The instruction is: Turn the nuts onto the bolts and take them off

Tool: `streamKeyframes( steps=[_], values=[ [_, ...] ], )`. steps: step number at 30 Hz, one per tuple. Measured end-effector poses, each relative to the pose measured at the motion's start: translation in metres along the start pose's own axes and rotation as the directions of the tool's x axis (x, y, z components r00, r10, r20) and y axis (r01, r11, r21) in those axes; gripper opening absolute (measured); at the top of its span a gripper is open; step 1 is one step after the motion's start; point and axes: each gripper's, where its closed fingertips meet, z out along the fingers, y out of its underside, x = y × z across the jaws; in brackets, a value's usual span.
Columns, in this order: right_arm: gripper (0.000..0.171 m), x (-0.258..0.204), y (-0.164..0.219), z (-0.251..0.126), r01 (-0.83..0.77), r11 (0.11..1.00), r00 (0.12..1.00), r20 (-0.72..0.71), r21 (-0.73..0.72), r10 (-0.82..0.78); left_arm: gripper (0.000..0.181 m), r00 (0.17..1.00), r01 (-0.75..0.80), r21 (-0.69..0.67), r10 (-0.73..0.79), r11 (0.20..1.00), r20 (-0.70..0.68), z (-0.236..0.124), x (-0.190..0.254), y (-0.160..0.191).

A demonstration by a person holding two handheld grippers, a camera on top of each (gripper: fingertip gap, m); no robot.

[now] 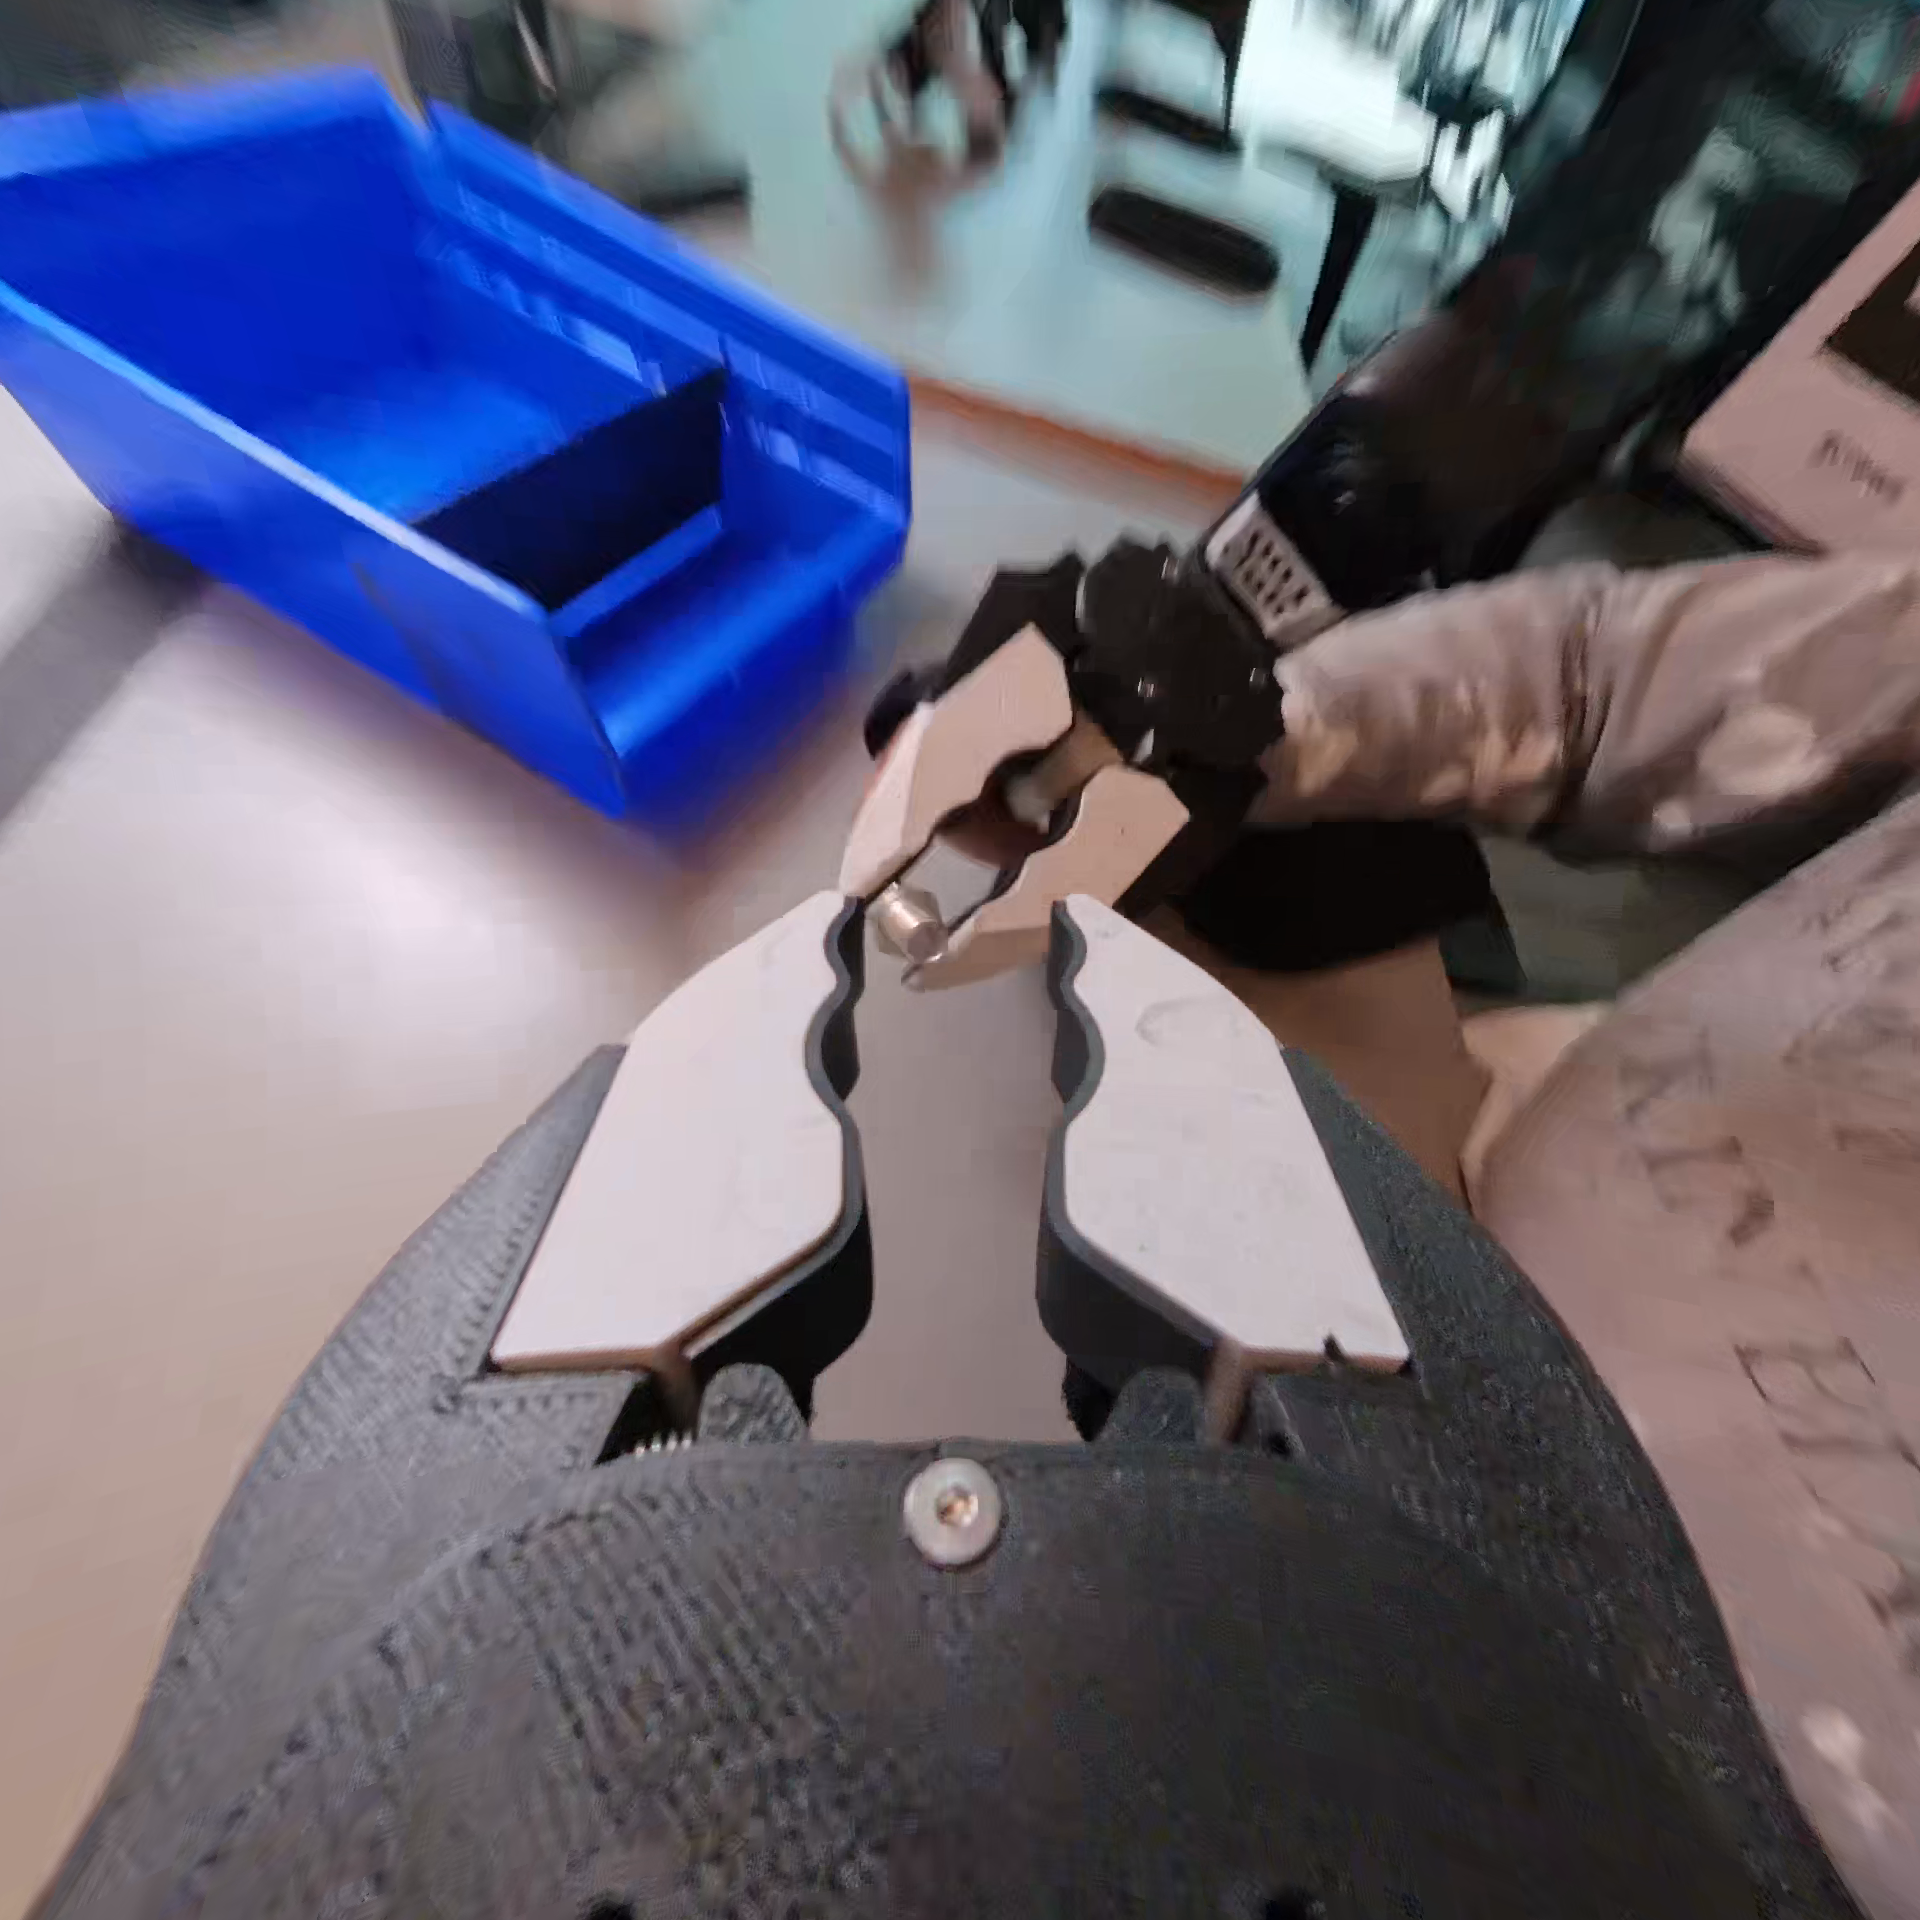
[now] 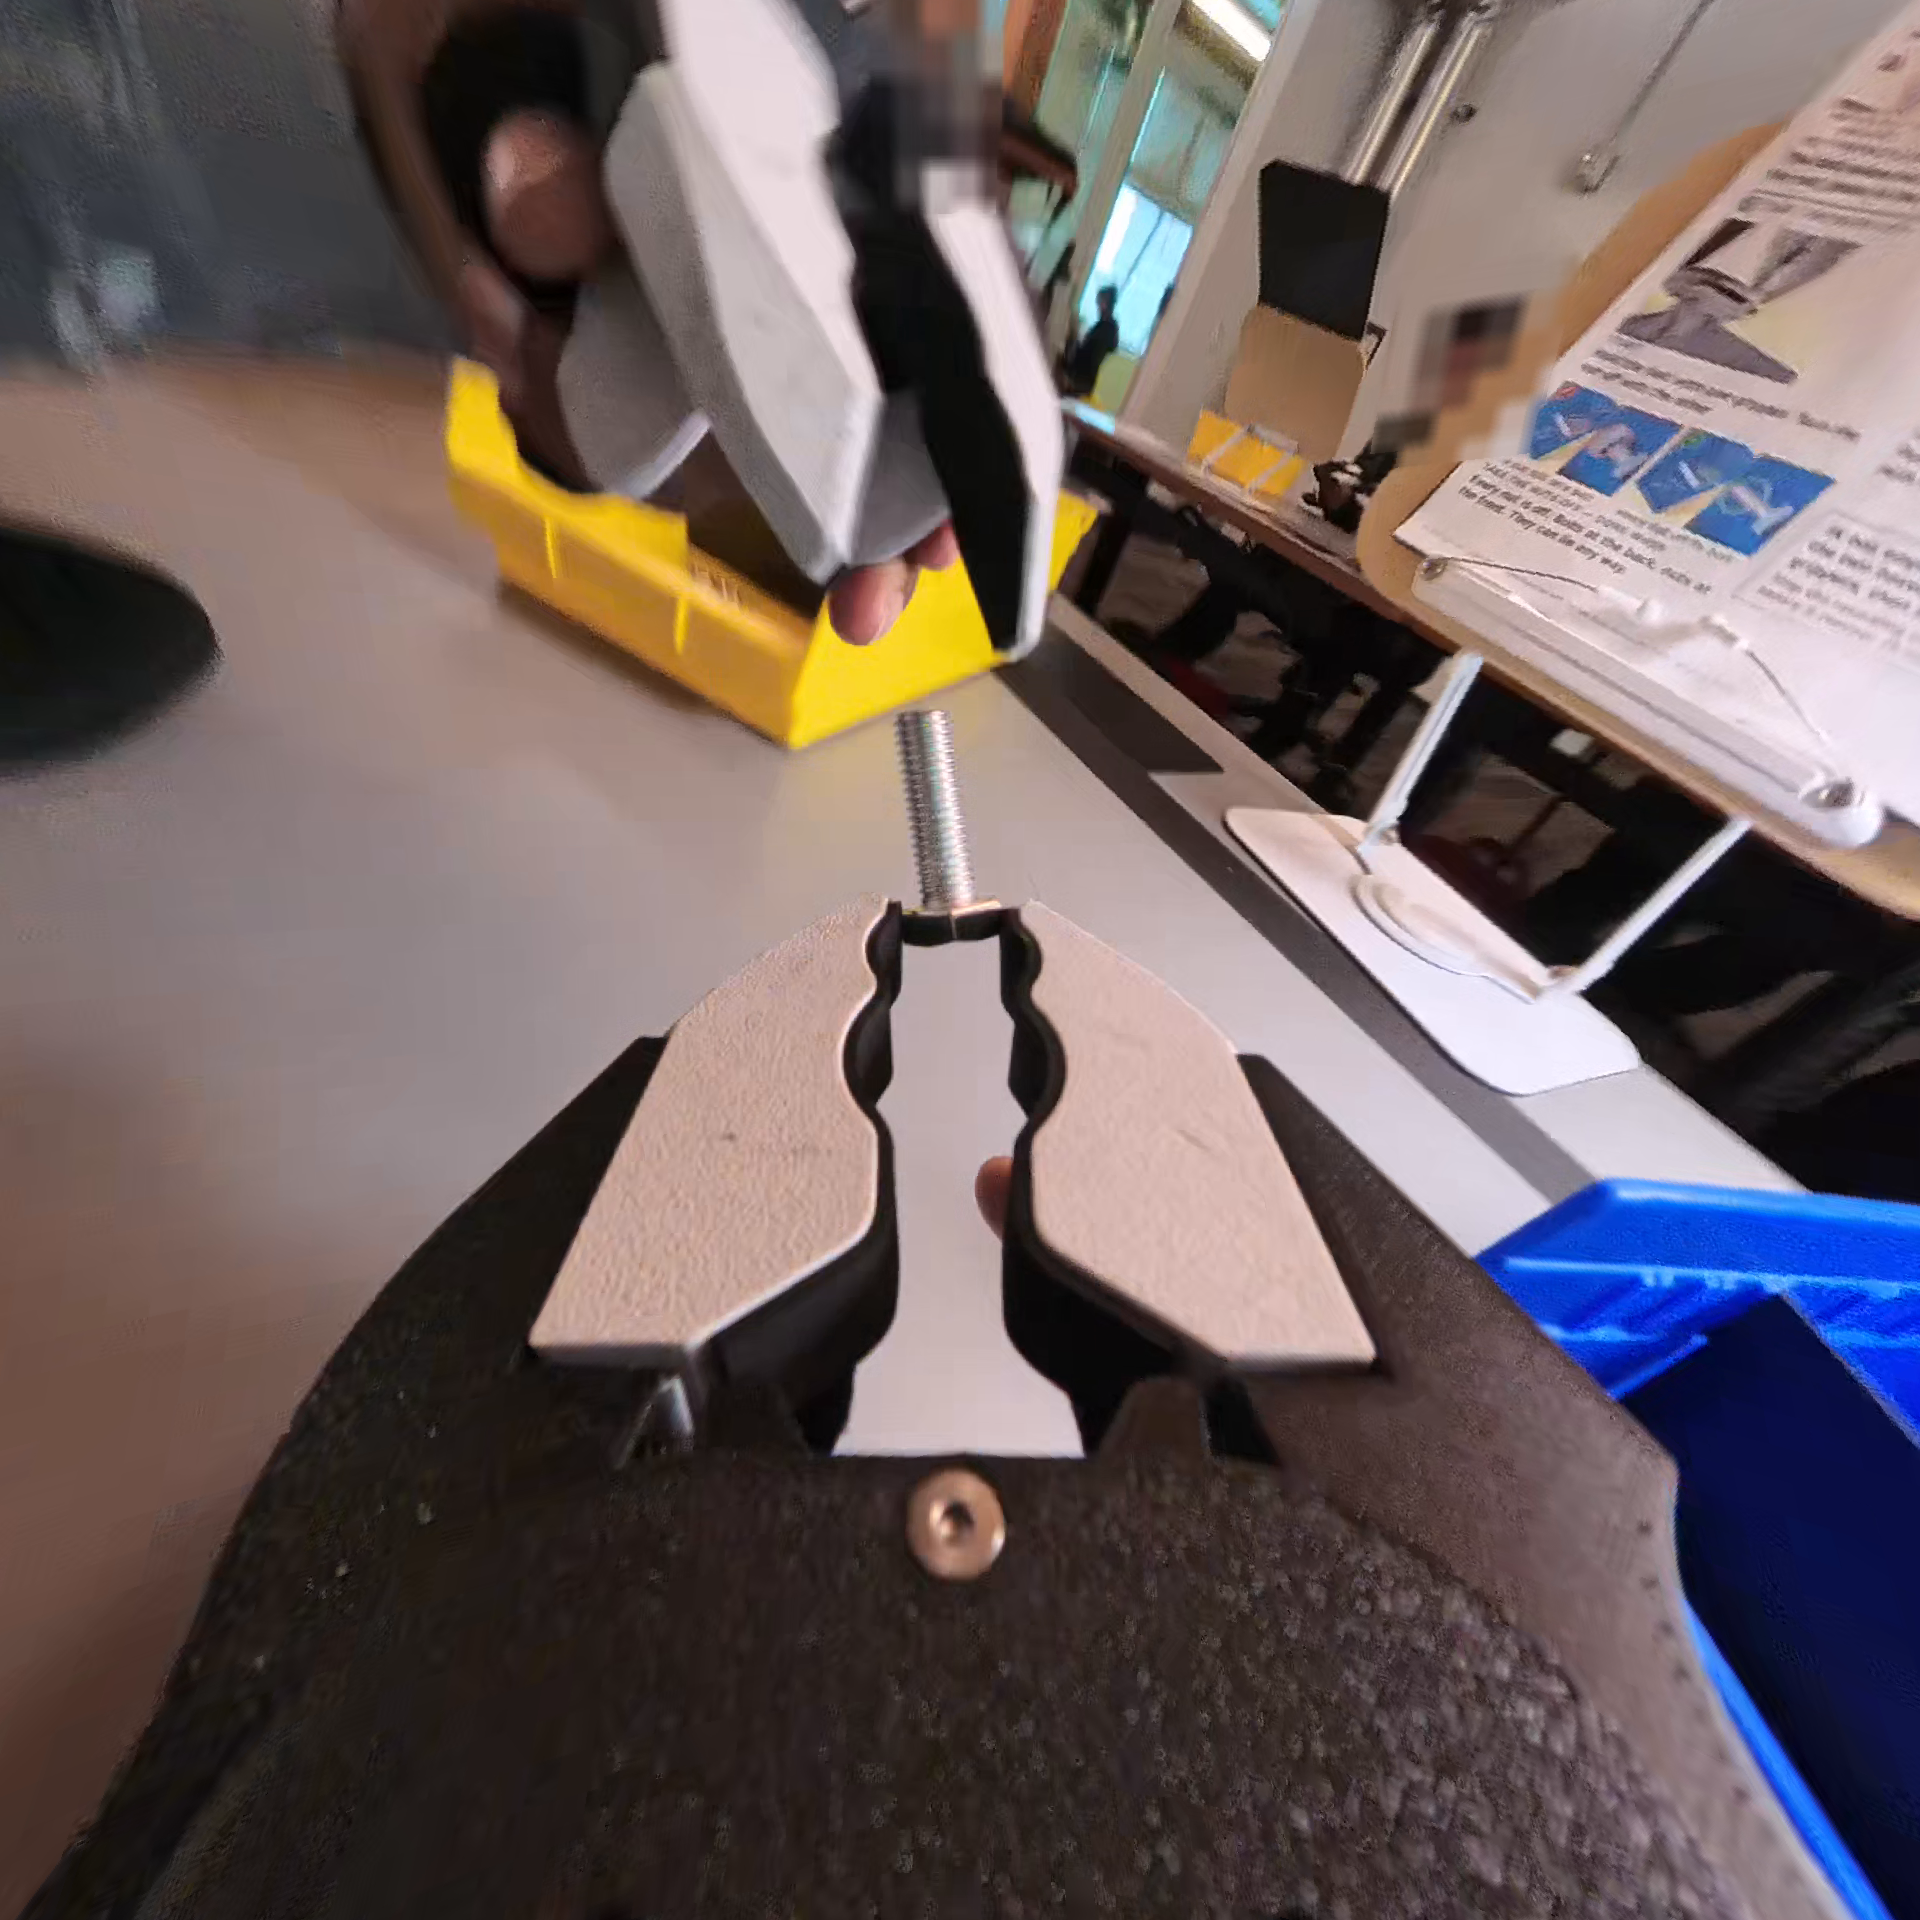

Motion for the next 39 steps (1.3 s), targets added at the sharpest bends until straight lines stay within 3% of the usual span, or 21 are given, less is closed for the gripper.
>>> streamKeyframes(
  steps=[4, 8, 12, 17, 22, 31, 39],
  values=[
    [0.018, 0.008, -0.02, -0.013, -0.226, 0.963, 0.974, 0.065, 0.144, 0.219, 0.014, 0.996, -0.052, 0.381, 0.019, 0.923, 0.09, -0.029, -0.003, -0.027],
    [0.018, 0.007, -0.036, -0.016, -0.386, 0.897, 0.92, 0.16, 0.216, 0.358, 0.018, 0.992, -0.065, 0.477, 0.006, 0.876, 0.125, -0.03, -0.005, -0.017],
    [0.018, -0.001, -0.06, -0.011, -0.506, 0.828, 0.85, 0.302, 0.24, 0.432, 0.032, 0.995, -0.081, 0.473, 0.043, 0.878, 0.091, -0.022, 0.008, -0.016],
    [0.018, -0.012, -0.077, -0.001, -0.593, 0.764, 0.777, 0.428, 0.254, 0.461, 0.02, 0.994, -0.11, 0.517, 0.106, 0.849, 0.039, -0.037, 0.028, -0.03],
    [0.018, -0.03, -0.074, 0.003, -0.599, 0.764, 0.754, 0.488, 0.239, 0.44, 0.018, 0.986, -0.162, 0.411, 0.163, 0.897, 0.033, -0.031, 0.034, -0.017],
    [0.018, -0.038, -0.066, -0.002, -0.557, 0.798, 0.776, 0.484, 0.228, 0.403, 0.01, 0.972, -0.236, 0.295, 0.225, 0.926, 0.07, -0.012, 0.036, -0.004],
    [0.024, -0.049, -0.054, -0.006, -0.383, 0.909, 0.851, 0.446, 0.167, 0.277, 0.01, 0.983, -0.151, 0.236, 0.172, 0.96, -0.069, -0.009, 0.04, 0.01]
  ],
)
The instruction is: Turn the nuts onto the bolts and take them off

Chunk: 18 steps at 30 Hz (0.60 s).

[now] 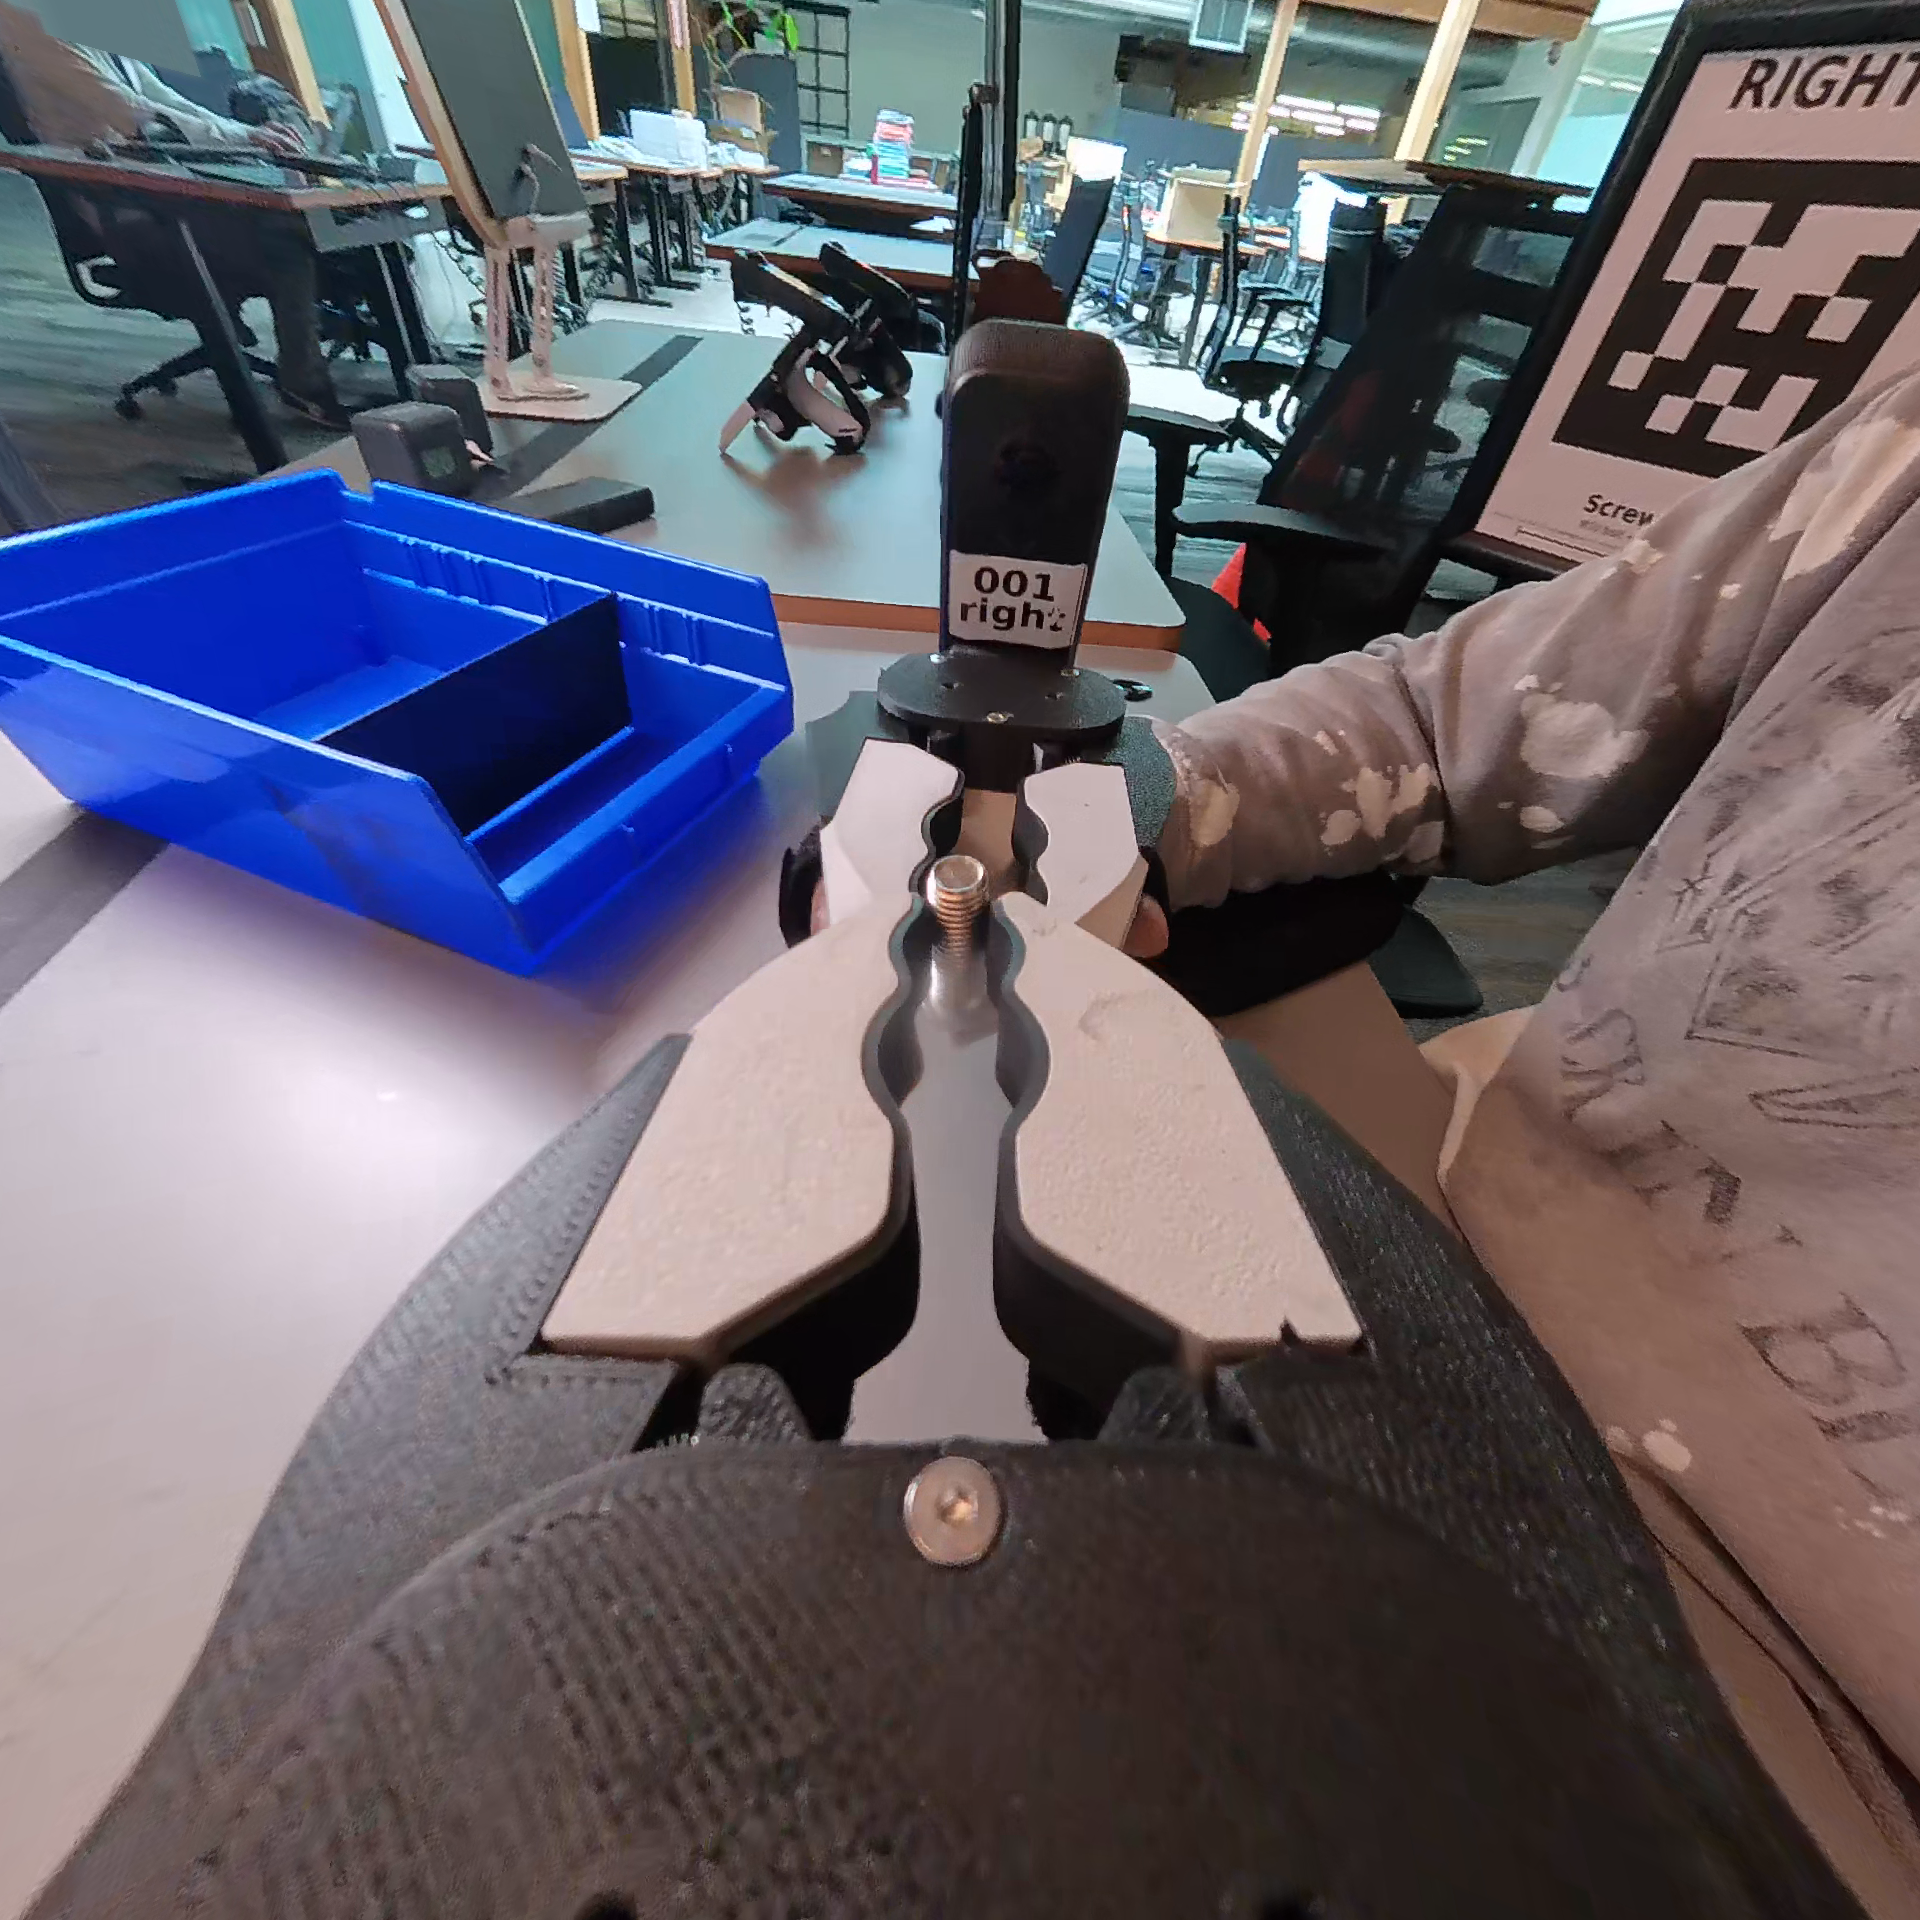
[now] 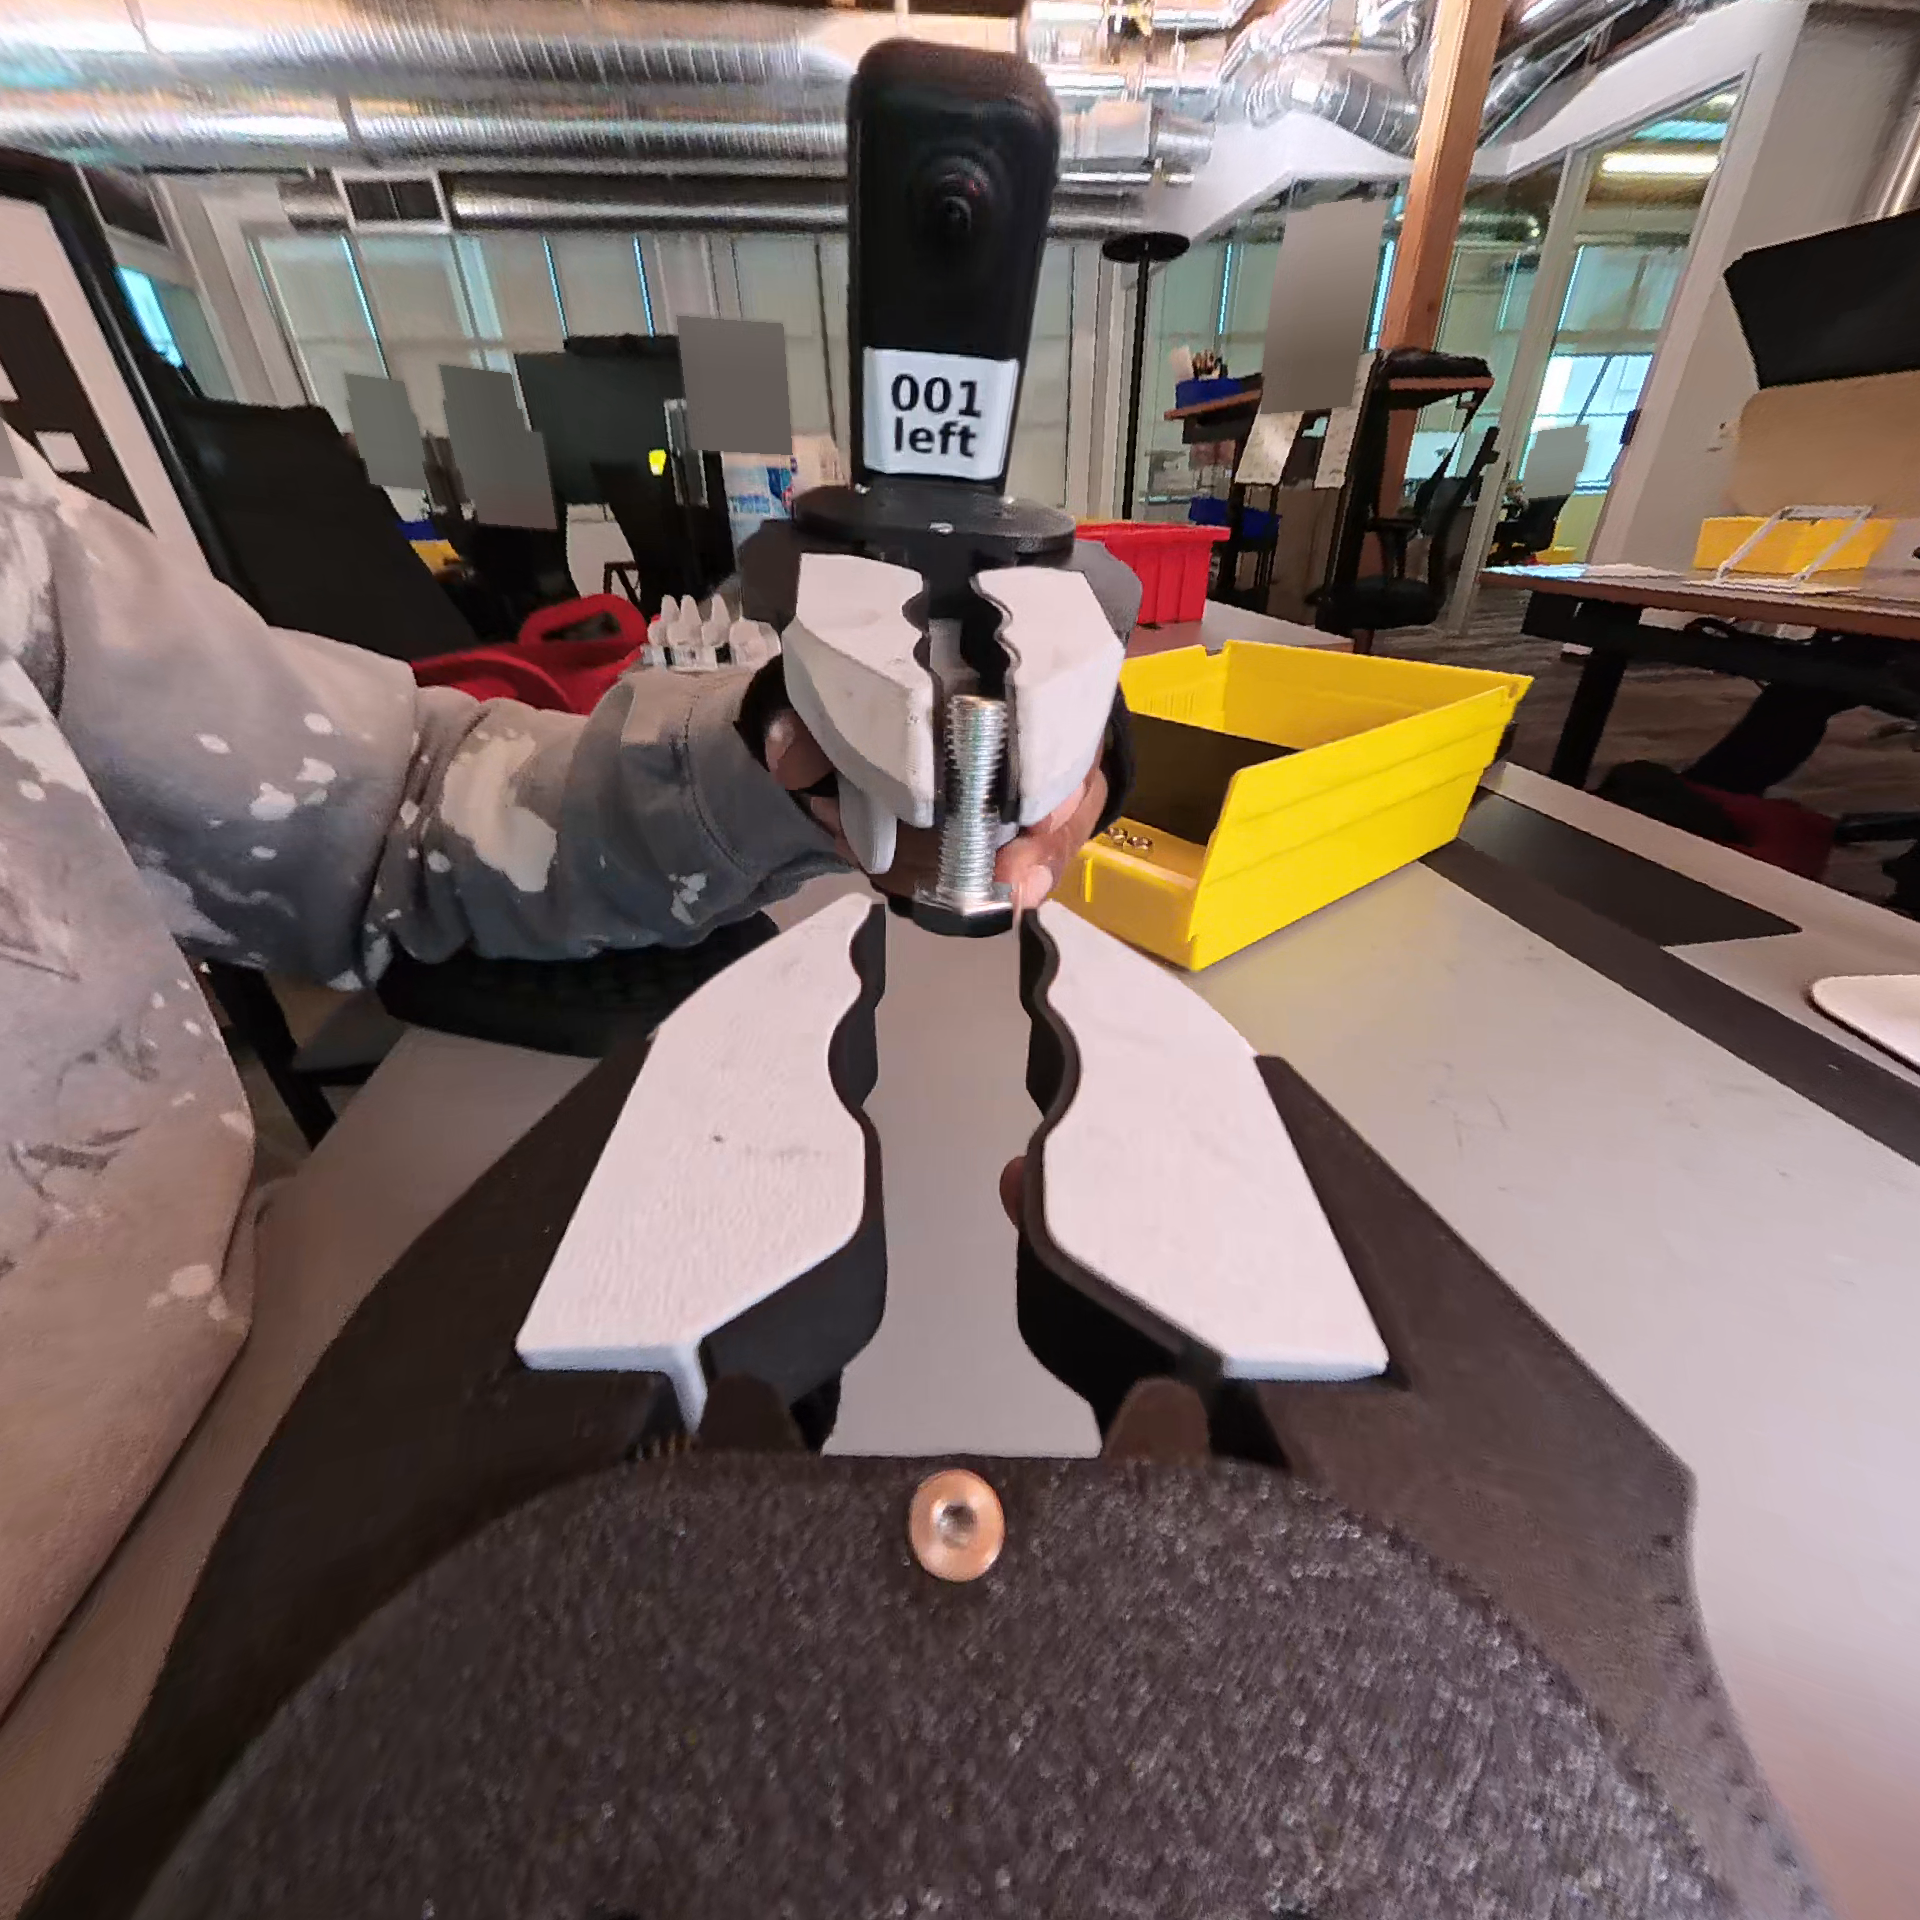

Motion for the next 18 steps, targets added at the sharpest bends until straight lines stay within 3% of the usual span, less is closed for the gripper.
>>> streamKeyframes(
  steps=[18],
  values=[
    [0.022, -0.0011, 0.0034, 0.0045, -0.071, 0.997, 0.997, 0.007, 0.008, 0.071, 0.01, 1.0, 0.003, 0.02, -0.004, 1.0, 0.001, 0.0046, 0.0002, 0.0009]
  ],
)
